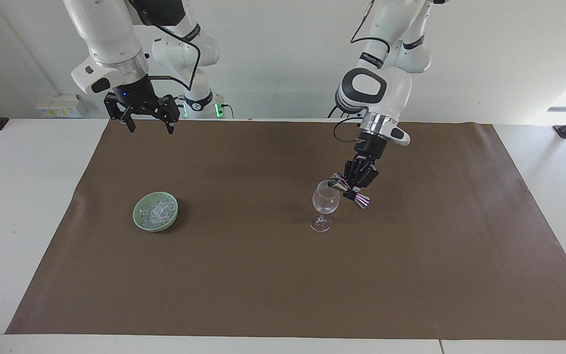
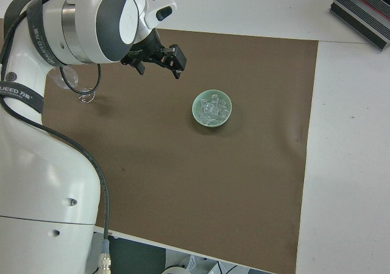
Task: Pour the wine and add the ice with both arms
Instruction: 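Position the held jigger over the wine glass rim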
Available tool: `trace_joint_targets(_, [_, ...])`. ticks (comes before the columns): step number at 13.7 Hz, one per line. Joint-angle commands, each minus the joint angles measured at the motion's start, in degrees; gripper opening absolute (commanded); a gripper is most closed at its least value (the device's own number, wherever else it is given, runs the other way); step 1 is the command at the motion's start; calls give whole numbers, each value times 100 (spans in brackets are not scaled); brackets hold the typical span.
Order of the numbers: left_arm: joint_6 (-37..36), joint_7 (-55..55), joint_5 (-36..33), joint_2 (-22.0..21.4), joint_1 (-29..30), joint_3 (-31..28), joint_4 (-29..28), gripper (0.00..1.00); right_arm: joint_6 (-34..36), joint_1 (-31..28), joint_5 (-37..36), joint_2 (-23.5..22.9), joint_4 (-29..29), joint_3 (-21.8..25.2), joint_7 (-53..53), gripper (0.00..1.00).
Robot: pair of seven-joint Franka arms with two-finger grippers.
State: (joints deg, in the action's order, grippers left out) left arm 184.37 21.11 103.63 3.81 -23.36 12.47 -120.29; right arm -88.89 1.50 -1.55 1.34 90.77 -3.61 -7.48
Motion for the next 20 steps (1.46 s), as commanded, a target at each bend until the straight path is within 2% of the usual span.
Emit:
trace_joint_targets(1, [169,-185,-54,102,-90,-60,225,0,39,-27,6,68,64,-17,124,100])
trace_joint_targets(3, [396,-317,-54,164,-90,-60,313,0,39,-27,6,68,64,-17,124,100])
trace_joint_targets(20, [819,-1327,-150,322,-195,-51,463,0,39,-27,6,68,64,-17,133,100])
